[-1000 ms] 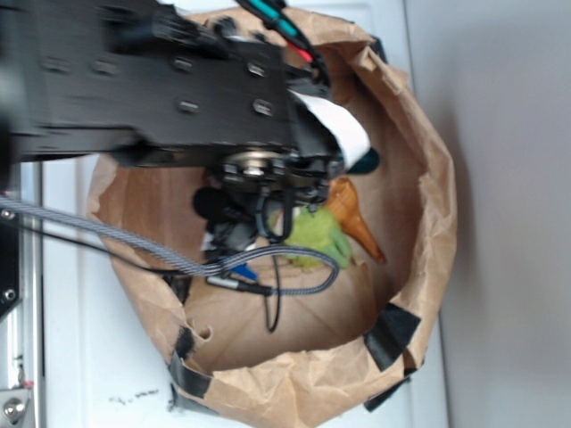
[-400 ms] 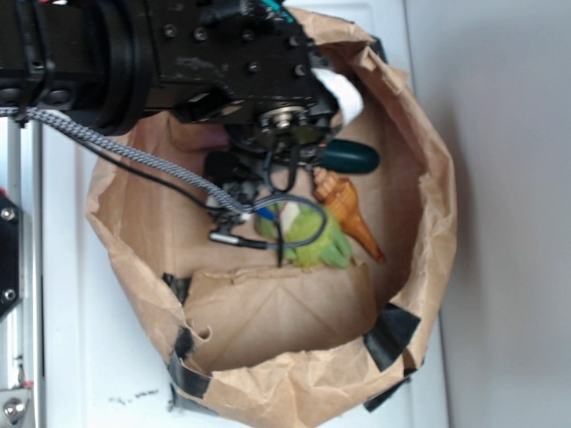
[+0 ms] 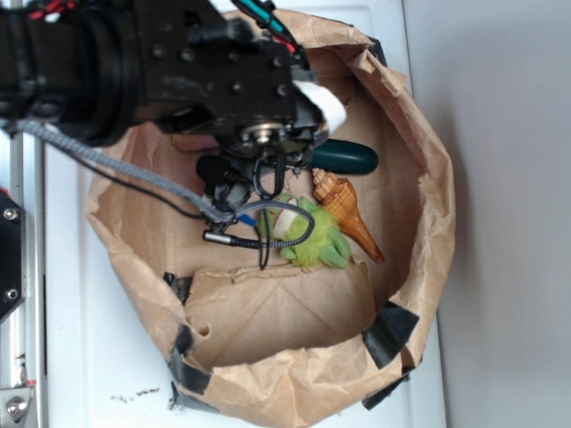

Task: Grab the rock.

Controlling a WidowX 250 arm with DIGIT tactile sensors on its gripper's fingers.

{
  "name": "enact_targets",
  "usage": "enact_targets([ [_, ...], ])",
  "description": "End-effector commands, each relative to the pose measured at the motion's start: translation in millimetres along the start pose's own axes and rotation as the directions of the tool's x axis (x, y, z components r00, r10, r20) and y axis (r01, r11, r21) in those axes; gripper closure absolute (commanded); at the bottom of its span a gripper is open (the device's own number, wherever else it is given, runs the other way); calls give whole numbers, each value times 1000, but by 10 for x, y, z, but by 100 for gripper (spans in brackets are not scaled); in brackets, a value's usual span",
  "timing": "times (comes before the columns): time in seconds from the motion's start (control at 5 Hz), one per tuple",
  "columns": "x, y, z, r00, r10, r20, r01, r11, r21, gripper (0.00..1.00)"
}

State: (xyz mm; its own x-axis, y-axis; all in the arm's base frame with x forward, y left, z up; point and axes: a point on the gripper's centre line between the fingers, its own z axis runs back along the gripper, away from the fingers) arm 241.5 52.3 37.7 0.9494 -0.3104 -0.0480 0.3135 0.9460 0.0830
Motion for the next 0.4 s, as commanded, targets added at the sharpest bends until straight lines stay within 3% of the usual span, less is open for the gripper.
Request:
enact_targets([
  [0.0, -76, -238, 115, 997, -63, 32, 65, 997, -49, 0],
  [0.2, -57, -245, 160, 998, -52, 41, 54, 998, -45, 0],
])
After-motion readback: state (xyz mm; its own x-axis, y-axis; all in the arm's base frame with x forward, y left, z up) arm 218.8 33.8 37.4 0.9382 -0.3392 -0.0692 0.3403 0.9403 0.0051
